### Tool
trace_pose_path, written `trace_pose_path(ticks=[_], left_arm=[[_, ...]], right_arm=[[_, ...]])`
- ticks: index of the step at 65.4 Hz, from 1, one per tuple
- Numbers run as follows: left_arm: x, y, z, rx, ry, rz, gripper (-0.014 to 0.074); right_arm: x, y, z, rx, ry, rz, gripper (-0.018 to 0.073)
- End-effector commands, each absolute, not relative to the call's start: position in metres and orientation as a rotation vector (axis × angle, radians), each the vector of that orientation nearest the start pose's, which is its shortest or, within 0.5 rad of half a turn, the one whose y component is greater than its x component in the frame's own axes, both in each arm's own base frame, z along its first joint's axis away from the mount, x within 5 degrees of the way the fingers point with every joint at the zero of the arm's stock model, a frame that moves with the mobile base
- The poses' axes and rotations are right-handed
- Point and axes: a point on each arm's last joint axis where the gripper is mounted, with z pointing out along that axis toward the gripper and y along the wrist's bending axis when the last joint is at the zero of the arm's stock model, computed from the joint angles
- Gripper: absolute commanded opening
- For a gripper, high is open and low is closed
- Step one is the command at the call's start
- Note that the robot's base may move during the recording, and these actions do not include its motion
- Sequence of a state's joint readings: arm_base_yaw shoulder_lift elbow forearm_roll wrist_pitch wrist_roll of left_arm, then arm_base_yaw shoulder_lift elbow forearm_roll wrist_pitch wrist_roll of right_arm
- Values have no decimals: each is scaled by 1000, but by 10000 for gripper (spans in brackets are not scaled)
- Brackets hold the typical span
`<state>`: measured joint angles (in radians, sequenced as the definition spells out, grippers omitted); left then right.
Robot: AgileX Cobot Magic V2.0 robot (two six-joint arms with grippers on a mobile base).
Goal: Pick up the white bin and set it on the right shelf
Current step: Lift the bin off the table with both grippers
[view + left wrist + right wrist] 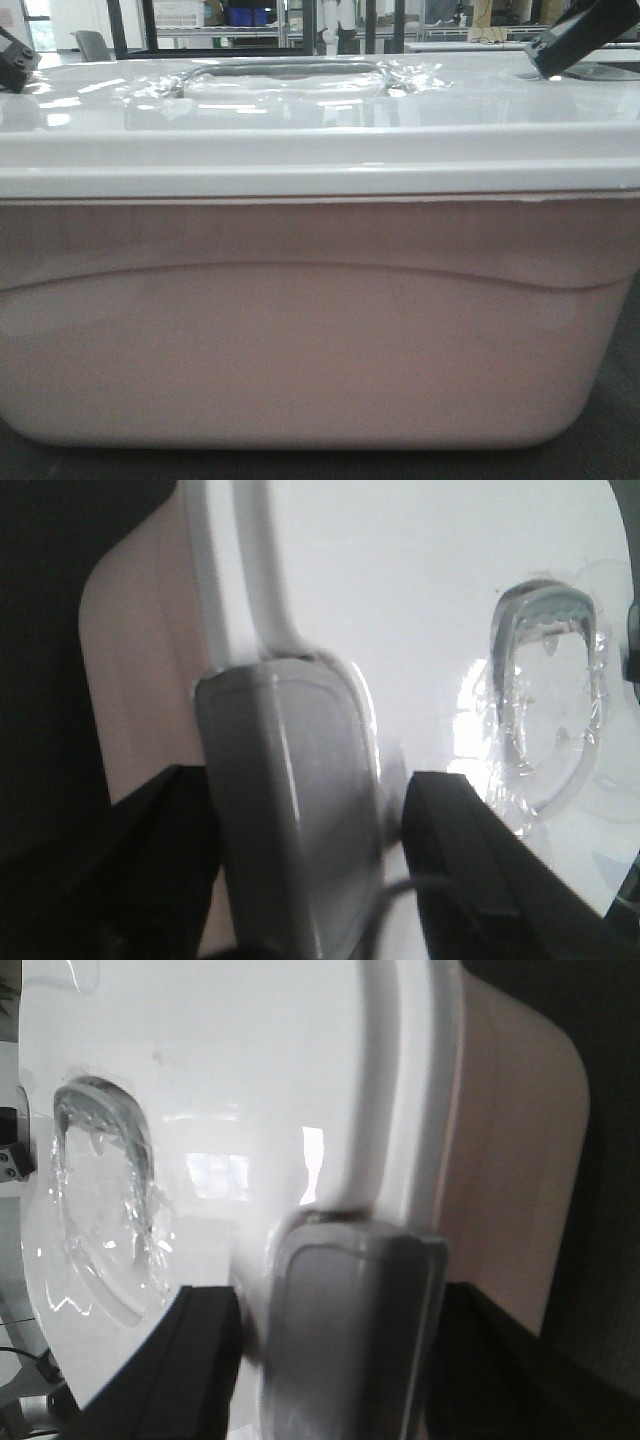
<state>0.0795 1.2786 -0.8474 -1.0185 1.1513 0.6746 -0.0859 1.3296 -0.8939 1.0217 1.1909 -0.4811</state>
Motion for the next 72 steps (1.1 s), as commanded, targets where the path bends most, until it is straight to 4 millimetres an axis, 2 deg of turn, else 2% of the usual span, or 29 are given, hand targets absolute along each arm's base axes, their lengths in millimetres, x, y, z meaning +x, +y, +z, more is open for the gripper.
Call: trace_pose_path(ticks=[1,18,34,55,72], left_arm=[[222,-59,306,252,2385,-1215,242],[217,-63,314,260,2340,-1298,243],[198,-64,335,307,2250,-1253,243],[162,-66,367,365,2086,-1136,243],[120,-67,392,414,1915,-1033,243]], right_arm=[[229,59,308,-121,2469,1389,435],[226,63,316,-212,2384,1475,435],[213,65,331,-315,2294,1429,398],[177,68,362,-485,2142,1301,398],[138,71,386,-563,2018,1199,398]])
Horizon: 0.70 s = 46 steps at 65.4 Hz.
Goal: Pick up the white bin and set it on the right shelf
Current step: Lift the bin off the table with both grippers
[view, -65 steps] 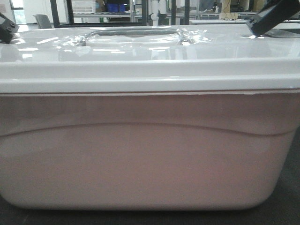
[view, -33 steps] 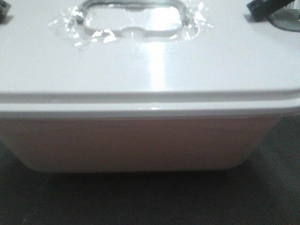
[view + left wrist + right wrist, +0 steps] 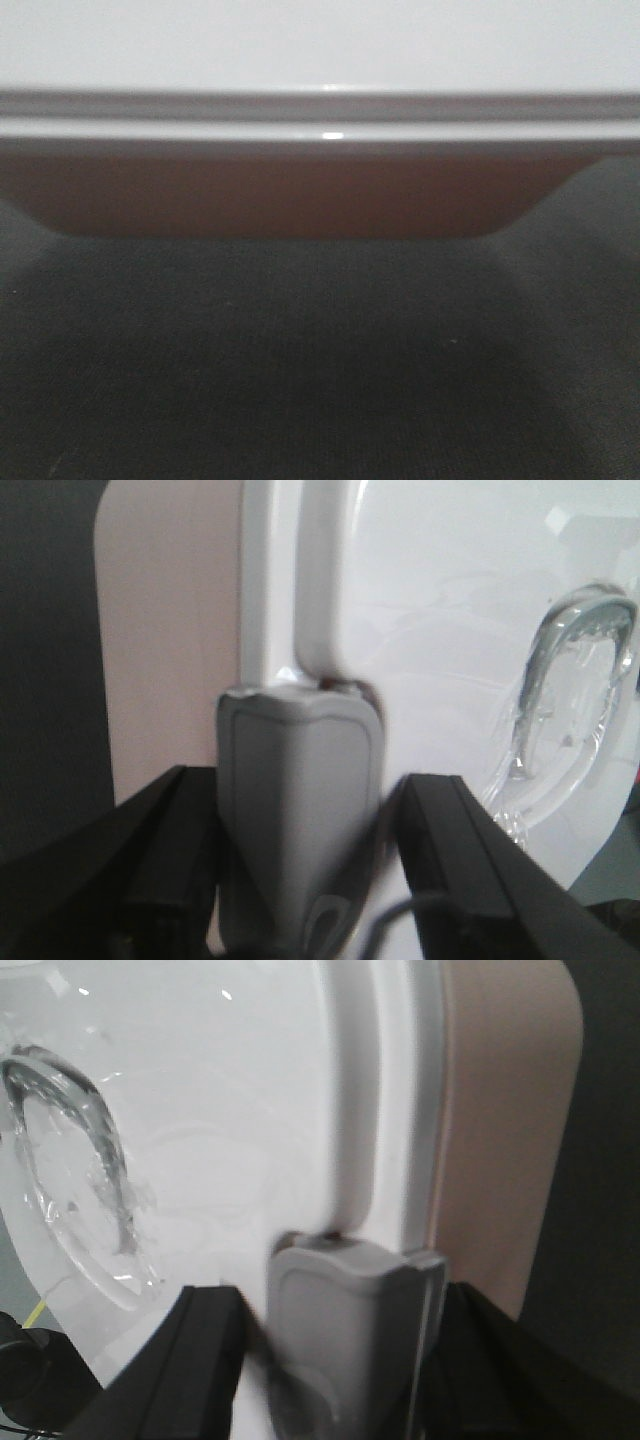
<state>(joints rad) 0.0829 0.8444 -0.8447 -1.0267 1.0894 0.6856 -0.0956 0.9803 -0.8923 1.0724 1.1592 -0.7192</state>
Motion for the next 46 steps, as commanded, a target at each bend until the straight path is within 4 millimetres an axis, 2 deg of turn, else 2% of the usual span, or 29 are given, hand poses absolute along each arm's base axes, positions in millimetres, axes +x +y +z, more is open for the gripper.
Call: trace_pose_path(ticks=[1,11,21,32,46], left_arm=[[120,-67,392,414,1915,-1033,243],[98,-69,401,452,1849,-995,243],[86,-70,405,471,1809,-973,243],[84,-70,405,476,1805,-971,243],[84,-70,405,476,1805,-971,242]], right_arm=[[137,71,386,-564,2015,1195,398],[118,72,396,-595,1952,1145,398],[102,73,404,-603,1888,1087,398],[93,73,409,-589,1841,1041,398],[92,73,409,-587,1837,1037,398]])
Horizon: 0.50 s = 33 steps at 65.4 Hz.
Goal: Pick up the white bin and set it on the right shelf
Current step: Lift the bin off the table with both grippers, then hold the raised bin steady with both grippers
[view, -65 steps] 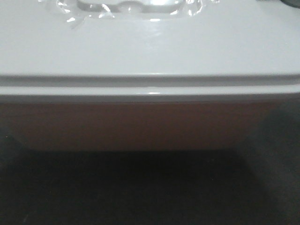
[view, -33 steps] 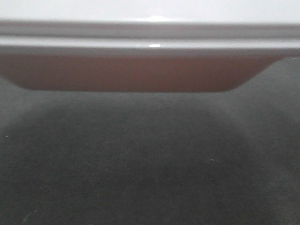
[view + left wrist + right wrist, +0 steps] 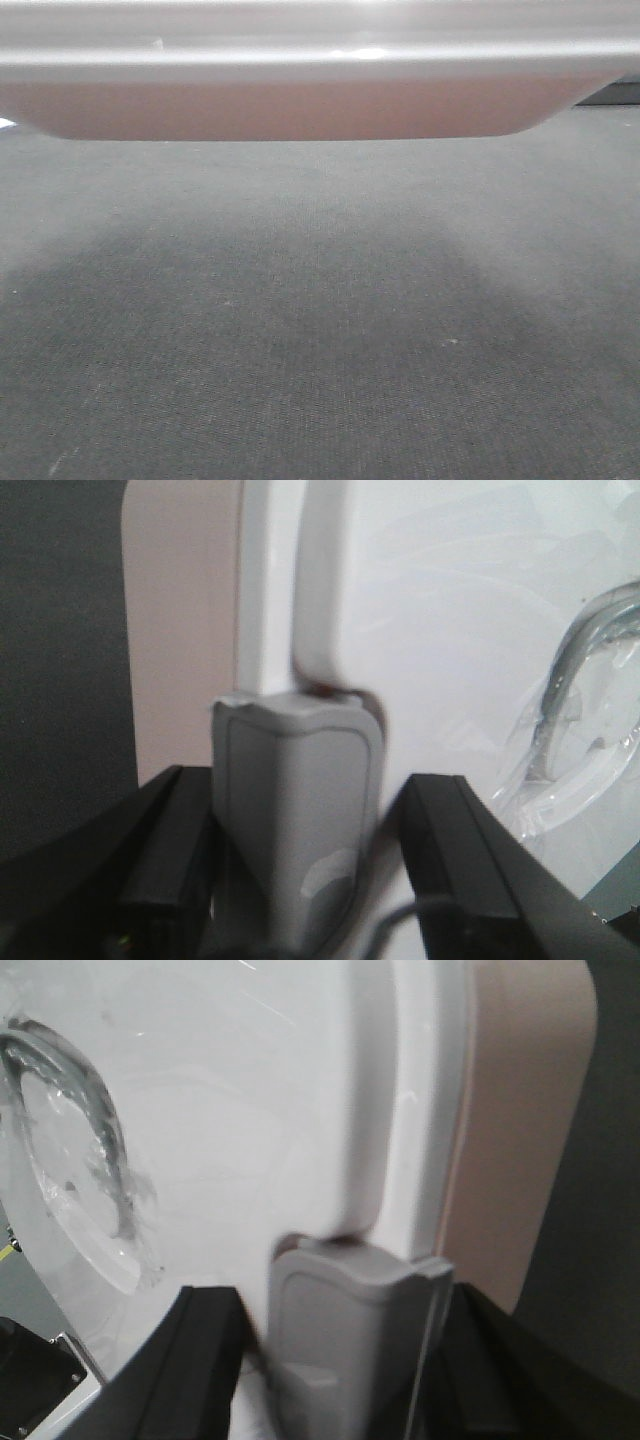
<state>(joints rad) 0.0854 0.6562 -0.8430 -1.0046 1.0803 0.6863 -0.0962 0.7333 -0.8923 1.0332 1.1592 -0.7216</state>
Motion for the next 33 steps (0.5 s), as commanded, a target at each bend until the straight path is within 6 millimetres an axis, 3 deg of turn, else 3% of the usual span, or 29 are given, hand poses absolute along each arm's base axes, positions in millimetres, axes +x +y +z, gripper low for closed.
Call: trace_pose_path(ticks=[1,33], left_arm=[[84,-70,405,476,1805,-971,242],[84,-70,405,475,1804,-973,242]], right_arm=[[93,73,409,-585,1836,1036,398],[98,70,412,-523,1809,994,398]])
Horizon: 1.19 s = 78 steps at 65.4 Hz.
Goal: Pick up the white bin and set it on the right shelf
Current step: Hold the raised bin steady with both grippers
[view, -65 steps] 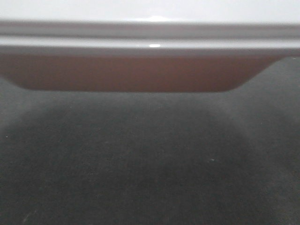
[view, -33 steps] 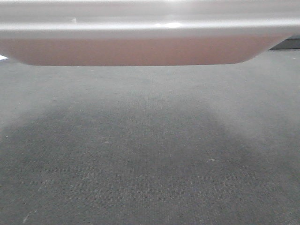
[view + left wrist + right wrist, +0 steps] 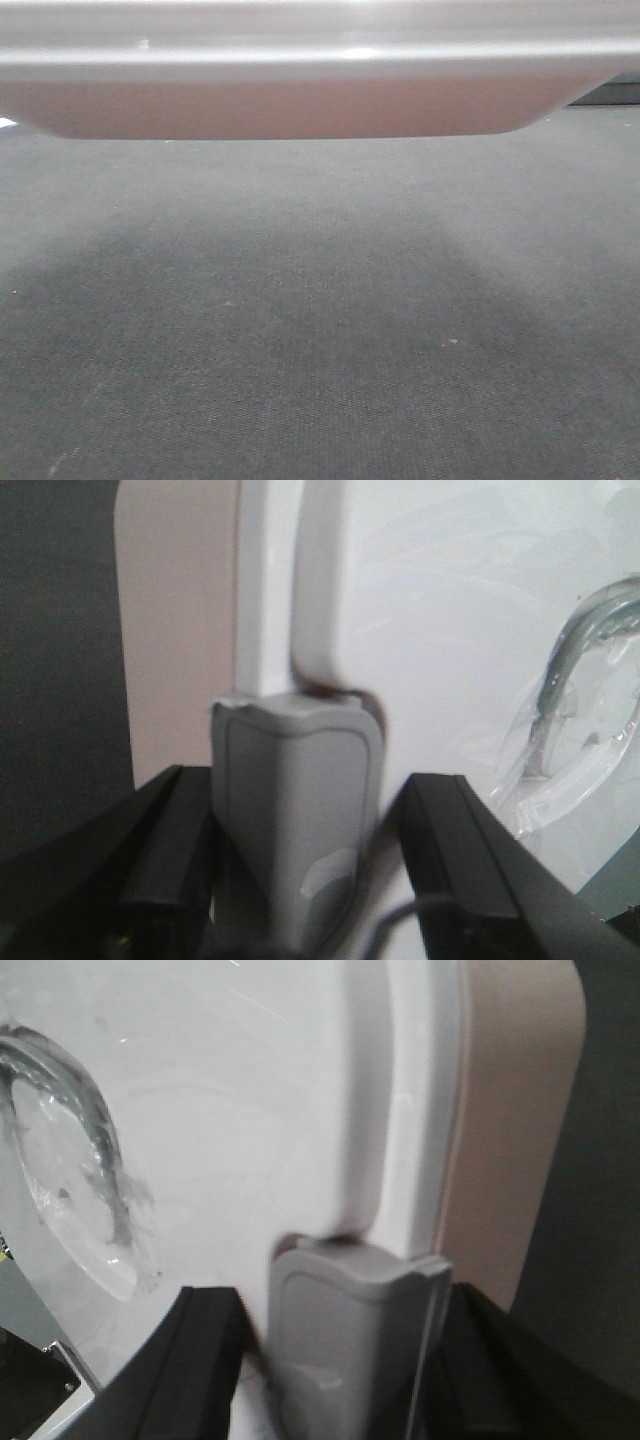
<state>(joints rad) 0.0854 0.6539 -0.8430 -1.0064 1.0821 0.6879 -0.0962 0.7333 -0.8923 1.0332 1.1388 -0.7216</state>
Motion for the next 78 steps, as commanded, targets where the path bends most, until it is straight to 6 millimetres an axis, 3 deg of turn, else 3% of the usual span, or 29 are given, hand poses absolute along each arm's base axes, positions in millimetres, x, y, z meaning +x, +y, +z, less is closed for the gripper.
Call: trace_pose_path(ticks=[1,78], left_arm=[[84,-70,405,475,1804,-973,242],[84,-70,405,476,1803,-975,242]], right_arm=[[98,70,412,-523,1809,994,398],[100,69,413,-506,1802,982,398]])
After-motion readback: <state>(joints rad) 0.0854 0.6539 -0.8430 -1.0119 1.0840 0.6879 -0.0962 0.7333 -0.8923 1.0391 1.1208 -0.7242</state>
